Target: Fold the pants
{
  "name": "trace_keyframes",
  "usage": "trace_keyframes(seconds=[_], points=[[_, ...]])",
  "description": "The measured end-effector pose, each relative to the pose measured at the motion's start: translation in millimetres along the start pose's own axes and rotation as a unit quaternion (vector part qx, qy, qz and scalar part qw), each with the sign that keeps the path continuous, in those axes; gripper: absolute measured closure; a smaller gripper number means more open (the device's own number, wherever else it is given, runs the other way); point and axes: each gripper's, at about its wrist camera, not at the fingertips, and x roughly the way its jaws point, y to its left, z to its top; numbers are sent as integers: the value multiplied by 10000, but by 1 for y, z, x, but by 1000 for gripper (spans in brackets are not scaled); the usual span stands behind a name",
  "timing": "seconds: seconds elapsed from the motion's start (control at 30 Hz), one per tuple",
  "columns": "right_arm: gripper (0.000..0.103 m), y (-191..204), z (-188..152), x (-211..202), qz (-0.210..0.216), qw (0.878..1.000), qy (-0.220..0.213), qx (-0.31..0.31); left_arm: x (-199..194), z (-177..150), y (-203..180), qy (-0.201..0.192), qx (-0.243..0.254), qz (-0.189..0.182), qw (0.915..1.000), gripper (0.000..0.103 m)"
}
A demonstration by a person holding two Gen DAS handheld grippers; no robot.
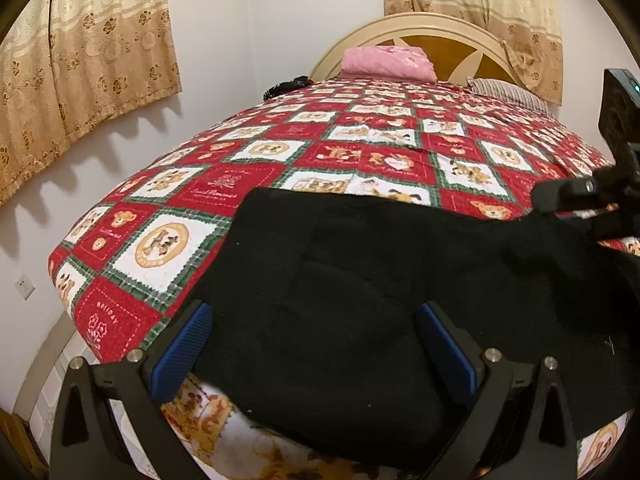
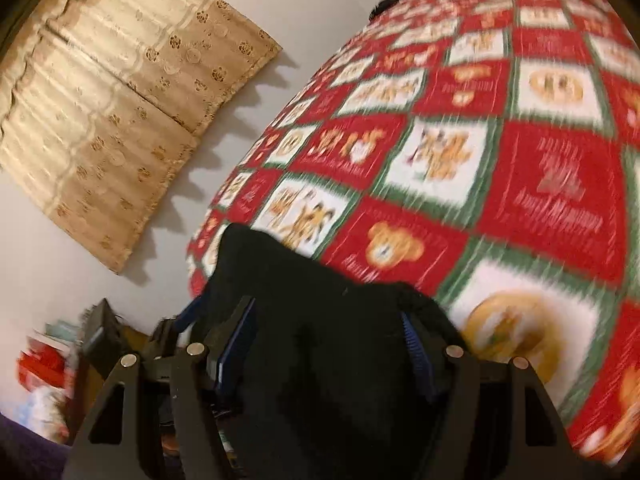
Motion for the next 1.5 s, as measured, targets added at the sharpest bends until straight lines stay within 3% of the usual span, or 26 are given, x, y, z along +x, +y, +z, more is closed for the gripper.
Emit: trace_keyframes(seconds=[0.07, 0.13, 0.17, 0.27, 0.4, 0.47, 0.5, 0.57, 0.63, 0.7, 0.73, 0.77, 0.83, 0.9, 0.93, 1.0, 1.03, 1.13, 1.17, 1.23, 1.3, 1.37, 1.4, 1.5], points=[[41, -17, 7, -12, 3, 9999, -50, 132, 0, 0, -1, -5, 37, 7, 10000, 0], [41, -30, 12, -34, -1028, 9935, -480, 57, 0, -1, -1, -14, 45, 4, 10000, 0], [41, -40, 15, -49, -1301, 9891, -679, 127, 0, -1, -1, -20, 53, 2, 10000, 0], [41, -48, 12, -84, -1015, 9894, -935, 445, -1, -2, -2, -67, 49, 19, 10000, 0], [41, -4, -12, -69, -1266, 9896, -618, -286, -1, -3, -3, -134, 18, 38, 9999, 0], [41, -2, -29, -49, -1336, 9901, -271, -341, -2, -3, -3, -126, 10, 44, 9999, 0], [41, -7, -36, -41, -1594, 9866, -89, -329, -2, -3, -3, -112, 15, 43, 9999, 0], [42, -12, -42, -48, -1696, 9848, -188, -311, -1, -1, -4, -69, 31, 41, 10000, 0], [42, -11, -40, -77, -2327, 9712, -479, -190, -1, 0, -3, -31, 12, 27, 10000, 0], [42, -12, -38, -137, -3008, 9441, -1337, -187, -1, -1, -3, -47, -3, 37, 10000, 0], [42, -19, -36, -171, -3418, 9238, -1723, -21, -2, -1, -4, -61, -10, 48, 10000, 0], [41, -26, -35, -195, -3722, 9074, -1945, 161, -2, -2, -4, -75, -22, 57, 10000, 0], [39, -54, -33, -248, -4490, 8612, -2246, 797, -2, -2, -3, -72, -28, 60, 10000, 0], [39, -90, -35, -292, -5171, 8131, -2308, 1349, -2, -2, -3, -47, -32, 53, 10000, 0], [39, -113, -36, -308, -5625, 7802, -2210, 1614, -1, -2, -4, -40, -32, 53, 10000, 0], [39, -153, -42, -325, -6333, 7237, -1746, 2112, -1, -1, -4, -36, -37, 52, 10000, 0], [39, -170, -45, -328, -6490, 7075, -1553, 2328, -1, -1, -4, -35, -40, 55, 10000, 0], [39, -212, -52, -326, -6527, 7053, -1020, 2572, -1, -1, -4, -7, -62, 87, 9999, 0], [39, -219, -54, -325, -6476, 7085, -981, 2626, -1, 0, -4, 18, -63, 91, 9999, 0], [50, -219, -60, -329, -6245, 7236, -1096, 2727, 0, 1, -3, 56, -72, 75, 9999, 0], [97, -217, -59, -335, -6113, 7382, -1121, 2623, 0, 1, -3, 66, -63, 80, 9999, 0], [97, -208, -59, -341, -5901, 7560, -1294, 2519, 0, 1, -3, 71, -71, 84, 9999, 0], [97, -199, -62, -348, -5643, 7718, -1544, 2490, 0, 1, -3, 69, -69, 82, 9999, 0], [97, -164, -83, -381, -5018, 7972, -2387, 2359, 0, 2, -3, 80, -71, 90, 9999, 0]])
